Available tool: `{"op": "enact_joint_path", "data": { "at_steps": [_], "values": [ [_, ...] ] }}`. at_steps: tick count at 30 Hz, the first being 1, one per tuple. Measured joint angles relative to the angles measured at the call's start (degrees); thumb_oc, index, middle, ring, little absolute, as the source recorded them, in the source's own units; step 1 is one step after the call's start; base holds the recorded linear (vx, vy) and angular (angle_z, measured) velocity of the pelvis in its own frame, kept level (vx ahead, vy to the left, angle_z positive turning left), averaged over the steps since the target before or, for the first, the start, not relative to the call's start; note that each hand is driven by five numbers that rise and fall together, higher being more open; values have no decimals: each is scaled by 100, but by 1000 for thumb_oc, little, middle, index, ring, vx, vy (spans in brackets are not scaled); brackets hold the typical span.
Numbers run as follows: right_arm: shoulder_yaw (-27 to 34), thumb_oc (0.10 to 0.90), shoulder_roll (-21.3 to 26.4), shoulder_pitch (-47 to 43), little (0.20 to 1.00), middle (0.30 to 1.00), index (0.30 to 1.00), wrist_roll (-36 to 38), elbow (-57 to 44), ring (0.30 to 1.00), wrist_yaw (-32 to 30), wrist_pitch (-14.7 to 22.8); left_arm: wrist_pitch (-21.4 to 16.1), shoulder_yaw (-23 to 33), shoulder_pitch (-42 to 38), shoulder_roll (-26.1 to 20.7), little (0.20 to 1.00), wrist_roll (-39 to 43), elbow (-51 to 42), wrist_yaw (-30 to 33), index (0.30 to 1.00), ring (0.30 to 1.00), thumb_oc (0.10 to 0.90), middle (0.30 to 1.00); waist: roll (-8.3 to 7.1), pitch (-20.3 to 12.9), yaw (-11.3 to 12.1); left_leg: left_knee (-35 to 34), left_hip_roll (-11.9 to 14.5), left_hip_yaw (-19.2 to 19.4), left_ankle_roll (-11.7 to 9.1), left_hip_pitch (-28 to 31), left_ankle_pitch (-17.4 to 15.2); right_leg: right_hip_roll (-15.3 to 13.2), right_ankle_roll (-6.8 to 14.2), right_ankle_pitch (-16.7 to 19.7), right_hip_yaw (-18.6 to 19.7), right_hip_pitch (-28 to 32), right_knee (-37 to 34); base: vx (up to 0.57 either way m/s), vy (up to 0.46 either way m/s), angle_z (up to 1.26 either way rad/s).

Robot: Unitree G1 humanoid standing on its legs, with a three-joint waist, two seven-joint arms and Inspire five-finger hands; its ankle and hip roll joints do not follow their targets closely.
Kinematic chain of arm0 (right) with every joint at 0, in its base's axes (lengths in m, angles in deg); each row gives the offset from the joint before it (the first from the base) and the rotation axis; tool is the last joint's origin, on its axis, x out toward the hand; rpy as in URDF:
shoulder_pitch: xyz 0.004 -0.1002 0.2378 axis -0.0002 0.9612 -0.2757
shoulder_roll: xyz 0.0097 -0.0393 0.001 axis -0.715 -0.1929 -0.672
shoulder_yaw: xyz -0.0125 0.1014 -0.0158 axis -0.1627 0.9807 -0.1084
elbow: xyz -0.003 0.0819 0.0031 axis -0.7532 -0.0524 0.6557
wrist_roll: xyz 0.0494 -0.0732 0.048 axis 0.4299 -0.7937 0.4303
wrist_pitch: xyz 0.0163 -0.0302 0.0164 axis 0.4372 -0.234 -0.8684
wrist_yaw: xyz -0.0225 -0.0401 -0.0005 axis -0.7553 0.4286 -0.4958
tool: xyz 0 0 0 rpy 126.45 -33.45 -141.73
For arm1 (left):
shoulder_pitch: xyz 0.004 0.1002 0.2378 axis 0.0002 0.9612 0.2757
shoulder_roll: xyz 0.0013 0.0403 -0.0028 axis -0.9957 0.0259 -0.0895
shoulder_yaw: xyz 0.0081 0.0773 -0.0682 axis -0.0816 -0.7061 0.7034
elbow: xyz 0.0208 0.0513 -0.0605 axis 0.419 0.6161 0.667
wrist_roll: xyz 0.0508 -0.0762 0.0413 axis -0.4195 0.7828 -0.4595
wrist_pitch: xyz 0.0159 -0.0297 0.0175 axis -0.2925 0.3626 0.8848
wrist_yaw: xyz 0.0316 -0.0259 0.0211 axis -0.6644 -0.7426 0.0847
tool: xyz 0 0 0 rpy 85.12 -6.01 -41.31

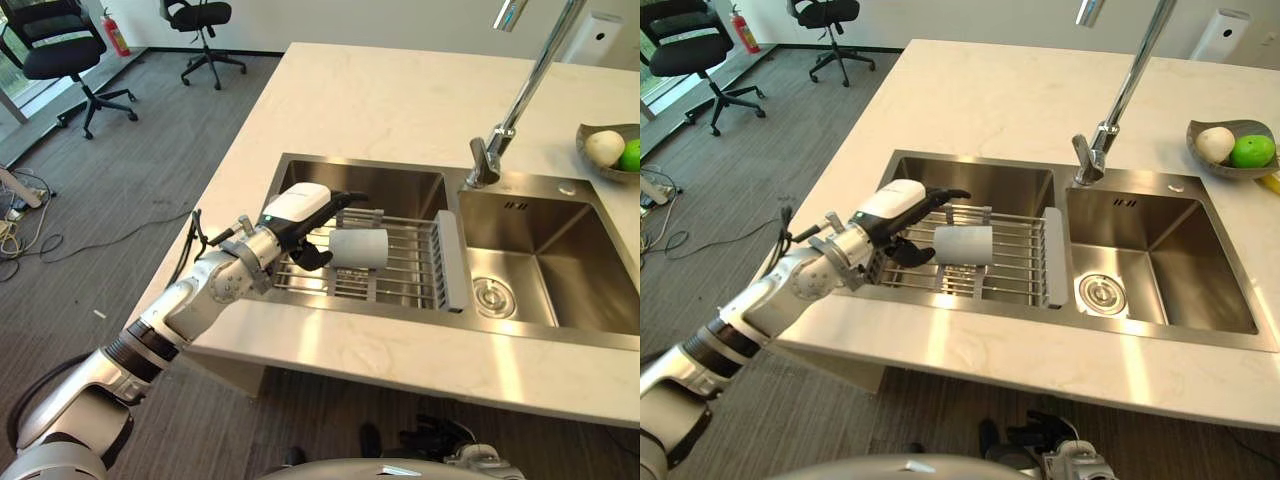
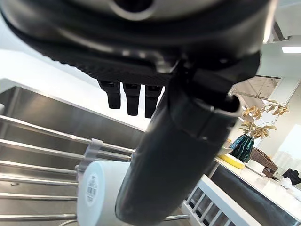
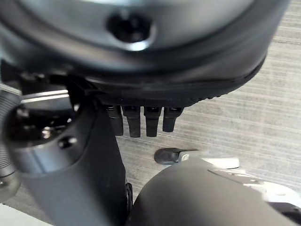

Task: Place the dishes in the dishwasher.

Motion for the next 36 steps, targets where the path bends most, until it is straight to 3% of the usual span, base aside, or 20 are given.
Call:
{"op": "enact_joint_path", "data": {
  "at_steps": [4,8,10,12,13,16,18,22,36],
  "values": [
    [-11,800,5,-4,900,900,900,-1,-90,900,-3,-21,85,5,5,403,900,161,-89,-75,900,900,800,900,8,-2,-83,0,6,6,-13,94,2,5,45,-77,9,92,-3,11,-14,-2],
    [-14,800,-33,-40,900,900,900,-1,-116,900,9,-49,138,-2,6,468,900,196,-199,-111,900,900,800,900,39,-2,-110,-1,10,41,-41,94,-19,7,69,-109,58,71,-16,9,-23,-3],
    [-10,800,11,-24,900,900,900,0,-104,900,14,-60,167,-3,6,513,900,209,-241,-181,900,900,800,900,163,-3,-112,-1,58,45,-44,72,-128,56,72,-83,64,32,-22,25,-47,-6],
    [80,800,47,-457,900,900,900,-8,653,900,97,-235,155,-98,-83,746,900,329,14,-271,900,900,800,900,225,-46,-6,2,64,64,-42,60,-144,46,113,-59,41,-20,-2,27,-11,-5],
    [123,800,175,66,900,900,900,-6,91,900,62,27,169,-70,91,822,900,386,-109,-278,900,900,800,900,271,-54,8,-1,37,60,-49,43,-136,30,97,-68,52,-34,-16,0,0,0],
    [707,800,200,348,900,900,900,8,18,900,147,177,226,-39,336,551,900,366,-305,-348,900,900,800,900,343,-46,-94,-1,43,251,-24,37,-156,44,112,-22,208,-105,2,-24,4,-26],
    [699,800,311,348,900,900,900,-212,84,900,147,110,244,-18,372,558,900,361,-295,-358,900,900,800,900,338,-12,-246,-1,39,346,-9,43,-166,45,119,-1,298,-138,-1,33,14,-30],
    [683,800,392,427,900,900,900,-313,307,900,153,-68,297,-19,371,717,900,357,-283,-371,900,900,800,900,366,76,-335,-1,40,383,-5,39,-181,49,118,0,327,-162,-5,13,-6,-5],
    [637,800,541,461,900,900,900,-448,403,900,162,-89,408,13,-104,1481,900,-569,1630,295,900,900,800,900,618,245,-509,-1,52,446,-10,76,-190,65,114,-3,350,-138,-21,0,-6,-1]
  ]
}}
